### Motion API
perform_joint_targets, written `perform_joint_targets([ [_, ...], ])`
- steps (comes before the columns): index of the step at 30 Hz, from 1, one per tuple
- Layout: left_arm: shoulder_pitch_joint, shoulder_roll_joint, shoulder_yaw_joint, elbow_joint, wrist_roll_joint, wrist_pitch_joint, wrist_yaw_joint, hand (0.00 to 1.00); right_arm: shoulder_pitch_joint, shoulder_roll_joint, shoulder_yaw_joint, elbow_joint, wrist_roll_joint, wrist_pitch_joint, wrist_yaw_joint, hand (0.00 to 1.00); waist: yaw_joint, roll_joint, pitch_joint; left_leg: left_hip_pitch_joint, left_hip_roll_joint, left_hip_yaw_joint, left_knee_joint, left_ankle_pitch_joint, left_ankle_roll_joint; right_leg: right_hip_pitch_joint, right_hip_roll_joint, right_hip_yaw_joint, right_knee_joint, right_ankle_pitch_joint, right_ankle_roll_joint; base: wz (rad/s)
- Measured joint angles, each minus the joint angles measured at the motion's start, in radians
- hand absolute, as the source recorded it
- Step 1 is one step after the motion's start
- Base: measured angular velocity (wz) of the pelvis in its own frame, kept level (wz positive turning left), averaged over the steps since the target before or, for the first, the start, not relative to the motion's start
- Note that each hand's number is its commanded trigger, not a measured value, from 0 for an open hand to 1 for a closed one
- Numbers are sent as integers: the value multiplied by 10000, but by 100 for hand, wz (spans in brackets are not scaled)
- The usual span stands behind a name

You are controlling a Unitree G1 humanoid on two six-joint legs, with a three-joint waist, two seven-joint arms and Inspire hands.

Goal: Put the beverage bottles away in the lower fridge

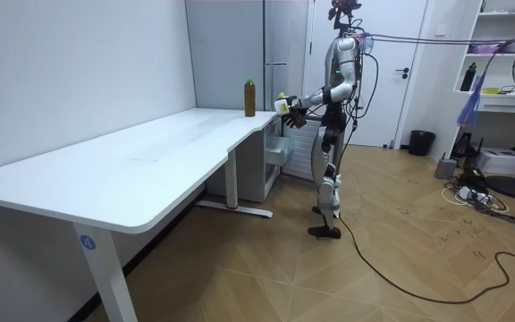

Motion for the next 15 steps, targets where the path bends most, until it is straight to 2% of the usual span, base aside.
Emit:
perform_joint_targets([
  [11, 56, 26, -516, -10, 4, 1, -21, 100, 222, -19, -11, 96, -101, -15, -405, 100, -94, 11, -33, -73, -19, -76, 32, 2, 2, -66, 1, 59, -4, 0, 0, 1],
  [15, 157, -68, -566, -15, -64, 74, 4, 100, 215, 20, -48, 95, -737, -87, -327, 100, -134, -17, -38, -33, -9, -1, 28, 2, 2, -65, 11, 106, -13, 0, 0, -4],
])
